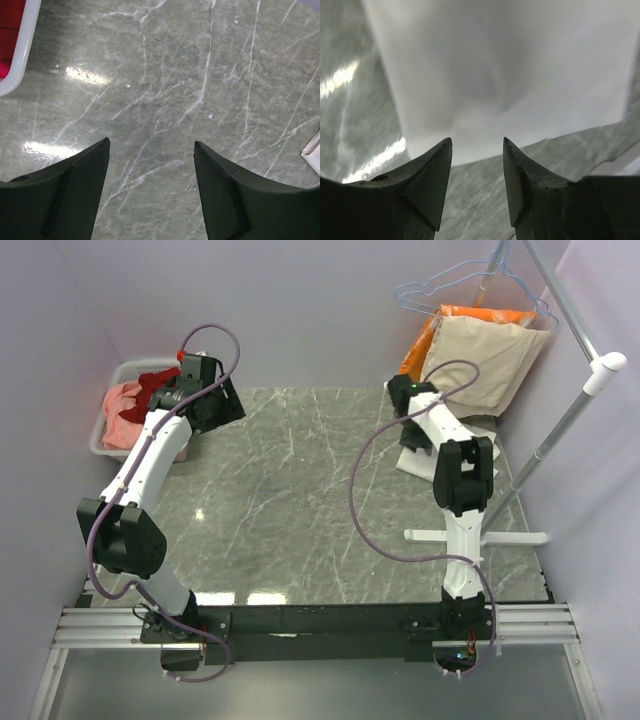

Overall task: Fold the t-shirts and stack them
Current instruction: Neatly place the folded tshirt to the corner

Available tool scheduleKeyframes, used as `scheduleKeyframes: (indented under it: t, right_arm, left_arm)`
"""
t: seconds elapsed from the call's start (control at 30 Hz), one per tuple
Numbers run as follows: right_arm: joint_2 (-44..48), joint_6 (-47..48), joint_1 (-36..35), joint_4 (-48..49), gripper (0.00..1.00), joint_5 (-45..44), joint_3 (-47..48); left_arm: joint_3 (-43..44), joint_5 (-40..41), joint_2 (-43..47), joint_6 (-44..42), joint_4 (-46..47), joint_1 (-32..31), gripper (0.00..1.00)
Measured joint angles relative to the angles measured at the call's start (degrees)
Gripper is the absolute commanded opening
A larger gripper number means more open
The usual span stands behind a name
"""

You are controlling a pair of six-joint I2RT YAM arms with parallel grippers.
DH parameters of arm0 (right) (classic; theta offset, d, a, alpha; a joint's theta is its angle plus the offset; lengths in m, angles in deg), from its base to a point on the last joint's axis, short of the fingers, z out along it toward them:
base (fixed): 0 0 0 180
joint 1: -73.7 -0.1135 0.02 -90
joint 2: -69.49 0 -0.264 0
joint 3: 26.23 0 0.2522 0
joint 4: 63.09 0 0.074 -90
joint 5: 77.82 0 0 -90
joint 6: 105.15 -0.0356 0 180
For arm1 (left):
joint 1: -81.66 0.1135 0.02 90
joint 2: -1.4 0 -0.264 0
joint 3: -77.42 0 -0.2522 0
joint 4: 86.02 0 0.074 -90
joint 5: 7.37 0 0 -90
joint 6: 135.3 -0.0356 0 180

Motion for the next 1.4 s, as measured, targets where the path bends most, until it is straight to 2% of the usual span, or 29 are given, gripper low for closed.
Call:
scheduleKeyframes:
  t: [0.23, 0.67, 0.83, 0.97, 1.4]
  right_arm:
    - [0.0, -3.2, -2.4, 1.8, 0.48, 9.2, -6.6]
    - [-2.4, -4.7, -1.8, 1.6, 0.48, 10.3, -5.5]
    - [-5.4, -3.1, -1.1, -2.5, 0.49, 6.8, -0.3]
    - [-6.2, -1.4, 0.2, -5.0, 0.49, 3.0, 0.1]
    - [-3.2, 0.4, 4.5, -7.3, 0.50, -6.8, -10.8]
  left_arm:
    - [-0.4, 0.2, 0.0, 0.0, 0.0, 0.0, 0.73]
    - [-1.1, 0.3, 0.2, -0.2, 0.2, 0.0, 0.73]
    - [-1.1, 0.4, 0.2, -0.5, 0.1, 0.0, 0.74]
    - [-1.1, 0.5, 0.4, -0.9, 0.1, 0.1, 0.74]
    - [-1.1, 0.2, 0.4, -1.0, 0.1, 0.2, 0.74]
